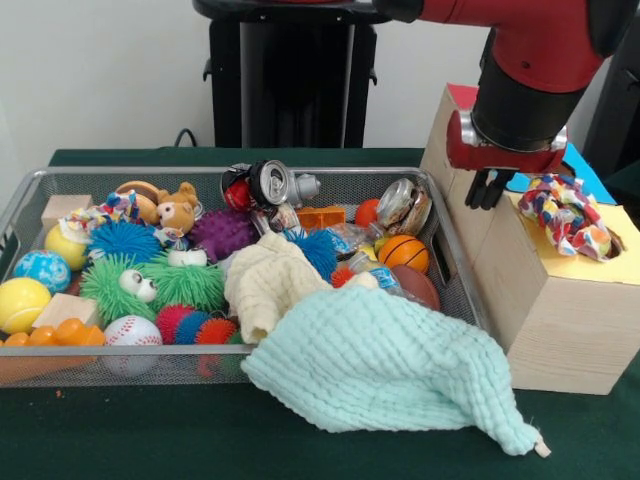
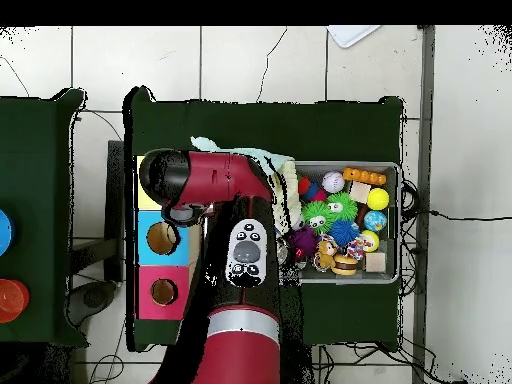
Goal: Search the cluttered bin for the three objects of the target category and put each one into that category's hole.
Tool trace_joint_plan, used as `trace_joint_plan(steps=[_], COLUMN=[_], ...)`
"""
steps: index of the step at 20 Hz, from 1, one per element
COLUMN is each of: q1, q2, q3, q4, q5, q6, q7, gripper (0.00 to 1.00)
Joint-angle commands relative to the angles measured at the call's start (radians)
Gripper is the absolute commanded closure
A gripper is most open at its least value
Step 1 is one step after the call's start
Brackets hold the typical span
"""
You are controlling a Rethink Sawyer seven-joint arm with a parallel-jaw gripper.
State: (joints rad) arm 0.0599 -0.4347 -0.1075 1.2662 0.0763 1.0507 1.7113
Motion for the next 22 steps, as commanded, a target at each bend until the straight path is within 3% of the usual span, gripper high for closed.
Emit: trace_joint_plan(steps=[1, 6, 14, 22], q1=[0.039, 0.023, -0.007, -0.021], q2=[-0.025, -0.053, -0.062, 0.041], q3=[0.066, 0.06, 0.052, 0.072], q4=[-0.056, 0.007, -0.022, -0.027], q5=[0.088, 0.082, 0.062, 0.073], q6=[0.169, 0.119, 0.167, 0.015], q7=[0.28, 0.233, 0.169, 0.166], gripper=[1.0, 1.0, 1.0, 1.0])
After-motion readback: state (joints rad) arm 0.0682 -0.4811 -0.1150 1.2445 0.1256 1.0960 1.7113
